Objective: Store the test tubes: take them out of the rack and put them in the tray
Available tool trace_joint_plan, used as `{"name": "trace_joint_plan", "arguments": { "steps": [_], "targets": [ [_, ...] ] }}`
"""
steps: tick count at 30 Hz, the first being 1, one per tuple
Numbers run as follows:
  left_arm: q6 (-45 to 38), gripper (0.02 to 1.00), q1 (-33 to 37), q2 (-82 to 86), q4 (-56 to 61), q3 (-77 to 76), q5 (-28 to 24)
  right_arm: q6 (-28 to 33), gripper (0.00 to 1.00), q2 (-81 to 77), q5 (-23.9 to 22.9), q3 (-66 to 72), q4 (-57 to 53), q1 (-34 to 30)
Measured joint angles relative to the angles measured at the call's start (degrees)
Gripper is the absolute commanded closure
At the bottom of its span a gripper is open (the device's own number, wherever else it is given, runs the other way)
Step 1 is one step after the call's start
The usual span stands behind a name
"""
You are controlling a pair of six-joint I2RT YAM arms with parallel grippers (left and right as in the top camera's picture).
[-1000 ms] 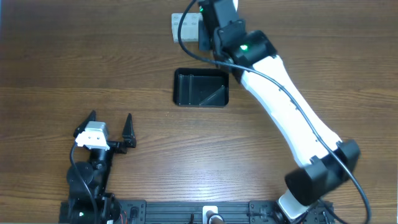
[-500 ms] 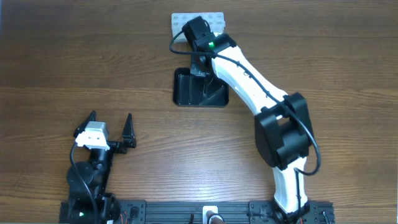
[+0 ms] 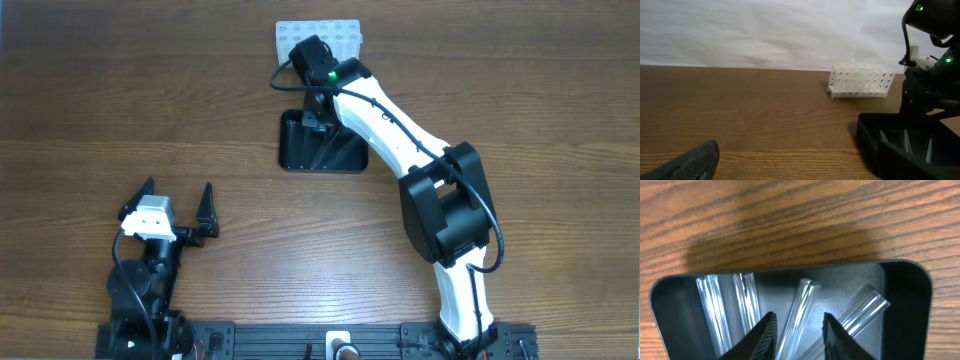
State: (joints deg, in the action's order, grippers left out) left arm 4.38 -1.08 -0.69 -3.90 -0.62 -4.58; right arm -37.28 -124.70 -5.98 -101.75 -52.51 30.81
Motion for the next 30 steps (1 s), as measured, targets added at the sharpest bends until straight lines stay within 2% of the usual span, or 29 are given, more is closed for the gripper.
{"name": "trace_joint_plan", "arguments": {
  "steps": [3,7,8,14,17,19,23,30],
  "targets": [
    [0.0,0.018,0.0,0.0,0.0,0.0,0.0,0.0,0.47,0.0,-0.4,0.0,0.3,0.1],
    [0.0,0.018,0.0,0.0,0.0,0.0,0.0,1.2,0.205,1.5,-3.4,0.4,1.0,0.4],
    [0.0,0.018,0.0,0.0,0.0,0.0,0.0,1.7,0.178,2.5,-4.0,0.5,1.3,0.4],
    [0.0,0.018,0.0,0.0,0.0,0.0,0.0,11.4,0.108,15.5,-8.7,1.0,8.0,-2.2],
    [0.0,0.02,0.0,0.0,0.0,0.0,0.0,15.6,0.082,22.6,-9.7,0.9,10.5,-7.5],
    [0.0,0.018,0.0,0.0,0.0,0.0,0.0,18.4,0.009,26.6,-9.7,0.9,11.5,-12.6],
    [0.0,0.02,0.0,0.0,0.0,0.0,0.0,24.1,0.007,31.3,-9.6,1.2,12.2,-20.7],
    [0.0,0.018,0.0,0.0,0.0,0.0,0.0,30.7,0.009,44.5,-8.8,18.2,24.5,-25.8]
  ]
}}
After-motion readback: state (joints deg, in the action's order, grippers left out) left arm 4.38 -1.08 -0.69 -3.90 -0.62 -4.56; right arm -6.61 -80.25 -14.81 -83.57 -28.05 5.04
